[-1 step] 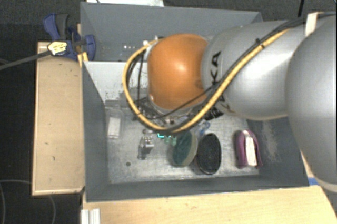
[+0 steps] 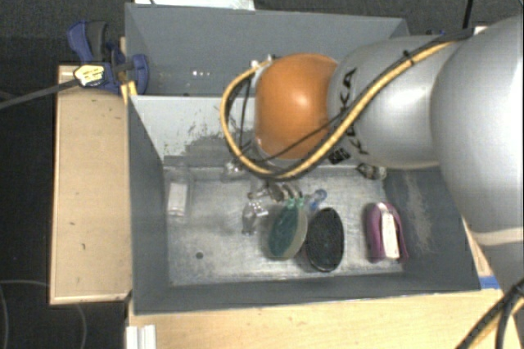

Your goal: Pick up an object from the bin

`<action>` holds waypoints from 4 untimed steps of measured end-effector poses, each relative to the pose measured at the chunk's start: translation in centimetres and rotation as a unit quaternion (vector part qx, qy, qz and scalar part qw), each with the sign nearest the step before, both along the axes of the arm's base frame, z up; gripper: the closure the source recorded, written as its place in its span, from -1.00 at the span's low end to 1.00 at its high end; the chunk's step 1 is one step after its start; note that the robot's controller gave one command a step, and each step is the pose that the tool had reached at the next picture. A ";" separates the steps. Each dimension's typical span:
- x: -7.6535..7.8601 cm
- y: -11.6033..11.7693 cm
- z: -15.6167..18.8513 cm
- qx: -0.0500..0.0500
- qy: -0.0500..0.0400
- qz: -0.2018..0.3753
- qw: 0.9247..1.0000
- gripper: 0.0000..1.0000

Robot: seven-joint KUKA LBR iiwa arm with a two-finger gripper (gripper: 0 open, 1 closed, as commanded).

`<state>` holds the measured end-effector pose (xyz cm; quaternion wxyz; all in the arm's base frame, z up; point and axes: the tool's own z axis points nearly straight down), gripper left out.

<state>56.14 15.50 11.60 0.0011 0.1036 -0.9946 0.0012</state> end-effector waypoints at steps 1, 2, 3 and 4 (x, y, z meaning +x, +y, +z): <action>-1.9 -9.4 -1.1 0.000 -0.001 0.042 0.999 -1.00; -5.8 -12.3 -4.0 0.005 -0.010 0.002 1.000 -1.00; -4.1 -14.7 -4.1 0.008 -0.002 0.171 0.985 -1.00; -6.5 -19.6 -4.2 0.003 -0.005 0.236 0.972 -1.00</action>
Offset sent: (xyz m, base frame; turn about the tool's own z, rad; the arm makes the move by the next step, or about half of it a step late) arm -0.0190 -0.0892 -0.0107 -0.0907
